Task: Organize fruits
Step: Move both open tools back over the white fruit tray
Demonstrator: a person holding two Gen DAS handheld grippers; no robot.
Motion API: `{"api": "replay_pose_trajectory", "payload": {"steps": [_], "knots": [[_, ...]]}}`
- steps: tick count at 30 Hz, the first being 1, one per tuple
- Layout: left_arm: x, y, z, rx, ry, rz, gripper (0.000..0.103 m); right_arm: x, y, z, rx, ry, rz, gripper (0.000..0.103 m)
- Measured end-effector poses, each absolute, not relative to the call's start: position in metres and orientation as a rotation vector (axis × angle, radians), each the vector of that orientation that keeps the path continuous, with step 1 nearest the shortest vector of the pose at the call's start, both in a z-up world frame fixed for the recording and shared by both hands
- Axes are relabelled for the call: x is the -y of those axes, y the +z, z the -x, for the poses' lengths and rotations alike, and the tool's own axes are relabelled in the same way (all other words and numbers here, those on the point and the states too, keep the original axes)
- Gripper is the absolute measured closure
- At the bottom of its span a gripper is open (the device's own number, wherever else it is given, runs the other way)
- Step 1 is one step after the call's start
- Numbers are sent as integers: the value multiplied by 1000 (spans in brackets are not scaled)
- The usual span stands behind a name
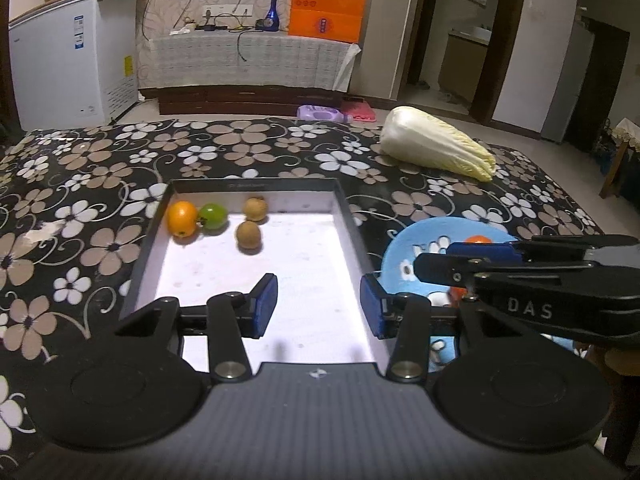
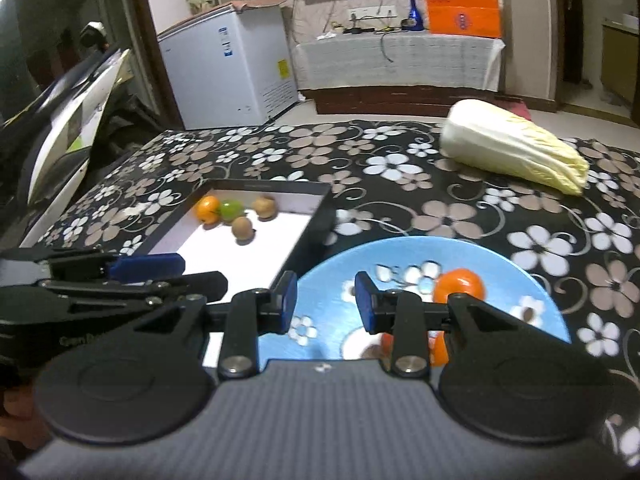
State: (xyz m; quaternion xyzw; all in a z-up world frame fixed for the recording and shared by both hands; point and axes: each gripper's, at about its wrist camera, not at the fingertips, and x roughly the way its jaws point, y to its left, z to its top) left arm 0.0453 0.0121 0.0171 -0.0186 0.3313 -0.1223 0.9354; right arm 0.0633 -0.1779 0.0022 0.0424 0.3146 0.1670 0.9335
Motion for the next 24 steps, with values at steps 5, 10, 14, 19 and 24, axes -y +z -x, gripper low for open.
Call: {"api": "replay_pose_trajectory", "payload": {"steps": [5, 10, 14, 19, 24], "knots": [[-27, 15, -45, -684, -227, 36, 51, 159, 0, -71, -647, 371, -79, 68], [-41, 10, -46, -693, -206, 34, 51, 141, -1, -76, -647, 399, -62, 68], [-51, 10, -47, -692, -200, 51, 51, 128, -2, -82, -647, 418, -32, 68], [-61, 7, -52, -694, -180, 55, 51, 116, -4, -89, -646, 436, -15, 68], [-69, 7, -59, -709, -160, 77, 51, 105, -4, -100, -642, 446, 1, 68]]}}
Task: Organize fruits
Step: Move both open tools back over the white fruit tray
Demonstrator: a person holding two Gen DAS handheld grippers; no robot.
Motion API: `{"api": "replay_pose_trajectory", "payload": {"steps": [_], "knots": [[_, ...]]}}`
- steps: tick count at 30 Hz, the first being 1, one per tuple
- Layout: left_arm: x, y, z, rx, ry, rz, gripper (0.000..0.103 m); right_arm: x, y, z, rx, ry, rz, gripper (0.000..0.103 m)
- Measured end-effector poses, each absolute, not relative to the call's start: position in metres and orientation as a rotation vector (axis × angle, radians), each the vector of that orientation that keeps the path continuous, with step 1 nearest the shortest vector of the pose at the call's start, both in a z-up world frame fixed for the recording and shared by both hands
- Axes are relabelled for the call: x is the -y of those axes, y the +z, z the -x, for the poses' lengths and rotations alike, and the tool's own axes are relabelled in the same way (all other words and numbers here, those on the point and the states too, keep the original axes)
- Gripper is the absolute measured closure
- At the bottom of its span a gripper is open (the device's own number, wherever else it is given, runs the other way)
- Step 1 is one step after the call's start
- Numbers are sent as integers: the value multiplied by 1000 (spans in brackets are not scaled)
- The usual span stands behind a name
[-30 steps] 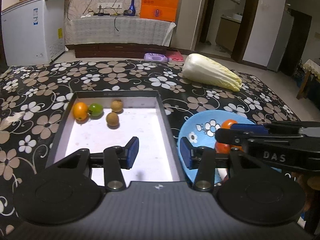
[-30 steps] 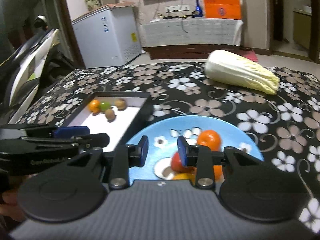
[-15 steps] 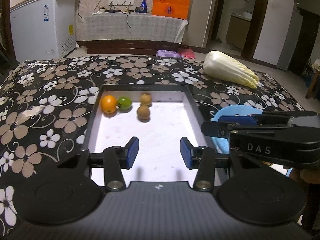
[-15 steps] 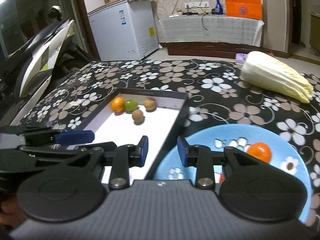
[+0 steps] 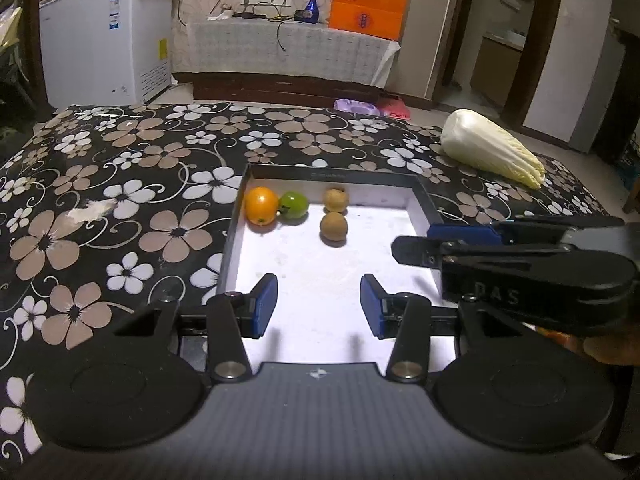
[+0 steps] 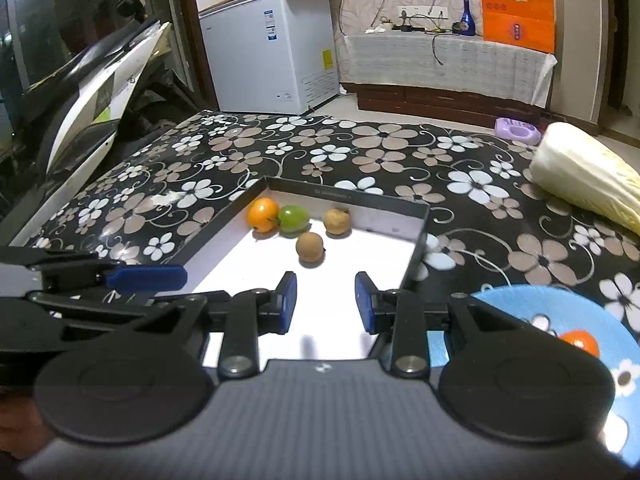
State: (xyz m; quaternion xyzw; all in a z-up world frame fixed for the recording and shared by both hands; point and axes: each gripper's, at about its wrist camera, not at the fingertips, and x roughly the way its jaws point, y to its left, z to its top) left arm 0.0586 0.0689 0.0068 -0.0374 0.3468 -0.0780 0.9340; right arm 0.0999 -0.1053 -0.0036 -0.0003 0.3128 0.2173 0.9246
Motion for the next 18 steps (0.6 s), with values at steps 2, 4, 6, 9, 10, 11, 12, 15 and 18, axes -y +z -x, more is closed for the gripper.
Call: {"api": "replay_pose_trajectory", "payload": {"steps": [2, 4, 6, 9, 10, 11, 12, 15, 18], "knots": [[-69, 5, -59, -721, -157, 63, 51, 101, -4, -107, -644, 450, 13, 68], [-67, 3, -59, -728, -155, 47, 51, 95, -5, -116, -651, 458, 39, 68], [-67, 3, -59, -727, -158, 37, 51, 89, -8, -124, -673, 469, 61, 68], [-69, 3, -60, -728, -162, 44, 51, 79, -12, -134, -698, 498, 88, 68], [-70, 3, -61, -730, -162, 48, 51, 75, -14, -137, -701, 500, 100, 68], [-71, 3, -61, -732, -163, 52, 51, 72, -14, -139, -700, 500, 110, 68], [-72, 3, -62, -731, -165, 55, 51, 69, -14, -142, -702, 501, 119, 68], [-73, 4, -62, -728, -171, 58, 51, 60, -17, -153, -717, 502, 143, 68], [-75, 4, -64, -727, -175, 61, 51, 52, -23, -161, -738, 495, 185, 68]]}}
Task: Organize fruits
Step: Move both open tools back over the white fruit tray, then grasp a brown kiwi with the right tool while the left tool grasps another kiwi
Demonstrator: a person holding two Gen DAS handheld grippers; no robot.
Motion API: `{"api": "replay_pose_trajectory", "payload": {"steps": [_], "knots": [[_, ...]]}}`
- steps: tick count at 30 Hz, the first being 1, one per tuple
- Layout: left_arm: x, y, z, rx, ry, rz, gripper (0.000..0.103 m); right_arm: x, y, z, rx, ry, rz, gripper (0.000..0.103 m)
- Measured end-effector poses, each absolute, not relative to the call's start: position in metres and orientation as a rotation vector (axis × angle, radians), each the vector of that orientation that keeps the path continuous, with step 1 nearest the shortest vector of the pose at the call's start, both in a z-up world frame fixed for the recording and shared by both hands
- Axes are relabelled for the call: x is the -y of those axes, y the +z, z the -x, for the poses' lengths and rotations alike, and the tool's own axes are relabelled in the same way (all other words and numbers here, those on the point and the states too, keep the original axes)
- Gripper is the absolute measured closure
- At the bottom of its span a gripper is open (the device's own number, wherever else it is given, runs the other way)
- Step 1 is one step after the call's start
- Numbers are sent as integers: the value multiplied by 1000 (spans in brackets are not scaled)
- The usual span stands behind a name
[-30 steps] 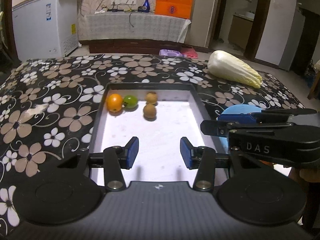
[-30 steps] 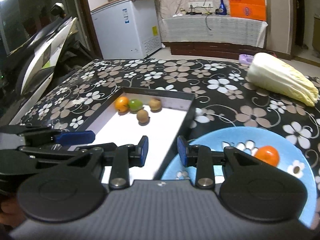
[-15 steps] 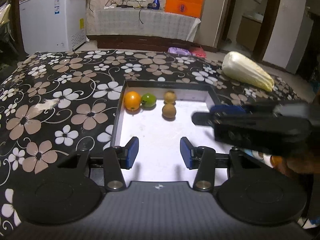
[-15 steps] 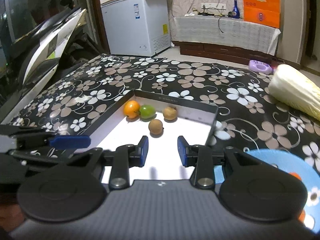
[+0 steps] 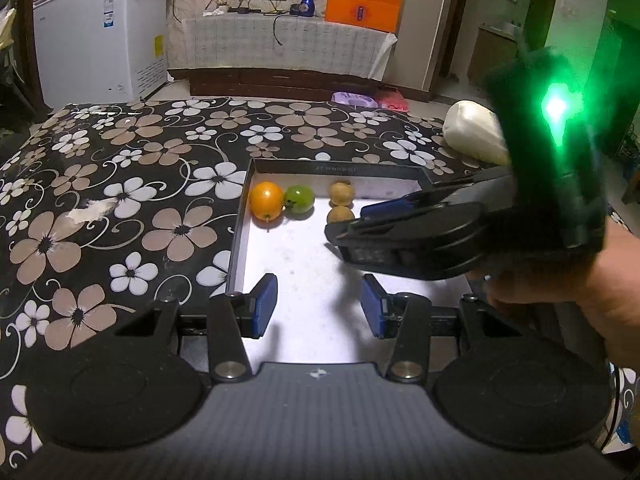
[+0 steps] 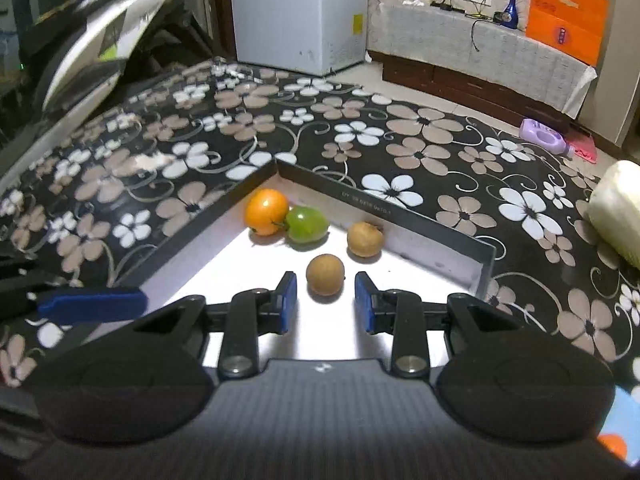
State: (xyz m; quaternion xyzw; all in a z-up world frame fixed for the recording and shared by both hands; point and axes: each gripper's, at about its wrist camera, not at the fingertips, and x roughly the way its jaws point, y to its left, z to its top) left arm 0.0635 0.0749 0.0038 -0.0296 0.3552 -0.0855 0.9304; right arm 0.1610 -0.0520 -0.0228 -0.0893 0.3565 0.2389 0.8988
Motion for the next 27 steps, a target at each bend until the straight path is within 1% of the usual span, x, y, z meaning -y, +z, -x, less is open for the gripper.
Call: {"api": "replay_pose_trajectory", "payload": {"steps": [8, 9, 11, 15, 19, 27], "knots": [[-78, 4, -67, -729, -187, 70, 51, 40, -27, -173, -767, 479, 242, 69], [-78, 5, -67, -726, -190, 72, 51, 40, -27, -173, -767, 480, 243, 71], [-77, 5, -67, -722, -197, 74, 51, 40, -27, -172, -768, 493, 236, 77], [-72, 7, -68, -707, -218, 63, 51, 47, -22, -168, -758, 494, 230, 77], [-64, 9, -74, -680, -226, 32, 51, 65, -4, -159, -710, 485, 184, 77], [-52, 4, -112, -690, -245, 18, 51, 106, 14, -148, -659, 435, 147, 77]]}}
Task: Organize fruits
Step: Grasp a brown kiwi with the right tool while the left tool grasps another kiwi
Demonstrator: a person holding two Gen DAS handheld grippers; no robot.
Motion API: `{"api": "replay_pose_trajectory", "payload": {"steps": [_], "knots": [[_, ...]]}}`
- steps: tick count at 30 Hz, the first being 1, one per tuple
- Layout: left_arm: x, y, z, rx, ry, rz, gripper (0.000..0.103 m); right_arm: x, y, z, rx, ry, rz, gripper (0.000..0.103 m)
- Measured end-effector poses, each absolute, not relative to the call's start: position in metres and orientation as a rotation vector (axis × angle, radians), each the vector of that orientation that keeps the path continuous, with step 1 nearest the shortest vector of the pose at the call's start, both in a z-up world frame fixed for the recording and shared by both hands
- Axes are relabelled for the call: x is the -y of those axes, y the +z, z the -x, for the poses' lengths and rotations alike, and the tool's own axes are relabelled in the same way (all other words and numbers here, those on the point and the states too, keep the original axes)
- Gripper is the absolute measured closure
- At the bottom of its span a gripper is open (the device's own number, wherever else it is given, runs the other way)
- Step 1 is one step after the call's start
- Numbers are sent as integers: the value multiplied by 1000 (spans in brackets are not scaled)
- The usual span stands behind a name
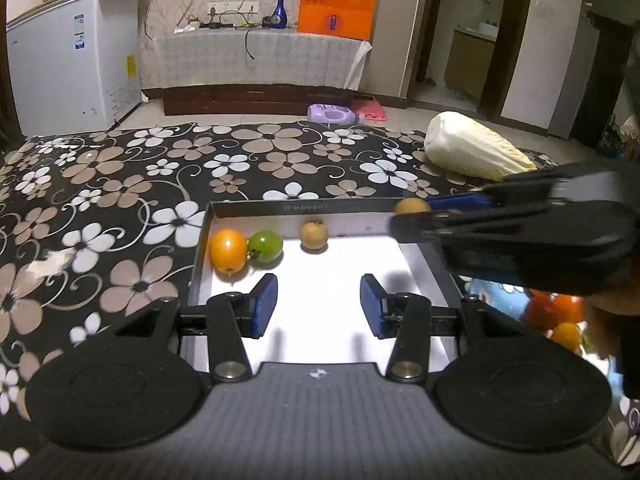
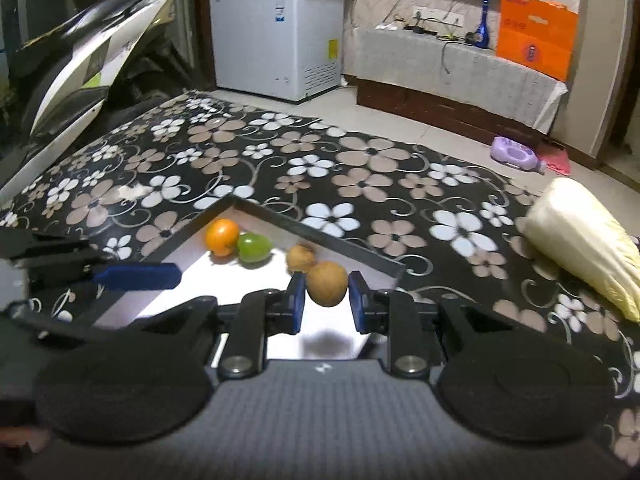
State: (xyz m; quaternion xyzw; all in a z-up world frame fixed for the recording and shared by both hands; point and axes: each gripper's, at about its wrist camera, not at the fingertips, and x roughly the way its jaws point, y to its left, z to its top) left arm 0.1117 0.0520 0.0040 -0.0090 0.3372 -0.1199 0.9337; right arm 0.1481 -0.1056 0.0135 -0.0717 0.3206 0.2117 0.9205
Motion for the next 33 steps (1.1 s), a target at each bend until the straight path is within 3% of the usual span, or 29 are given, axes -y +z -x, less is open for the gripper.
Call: {"api": "replay_pose_trajectory", "payload": {"steps": [16, 26, 33], "knots": [[-26, -17, -182, -720, -247, -41, 53, 130, 23, -133, -641, 454, 121, 77], [-14, -32, -201, -756, -226, -68, 74, 132, 21, -131, -650, 458, 130, 77], [-10, -31, -198, -743, -204, -77, 75, 135, 18, -128, -656, 449, 131, 77]]}}
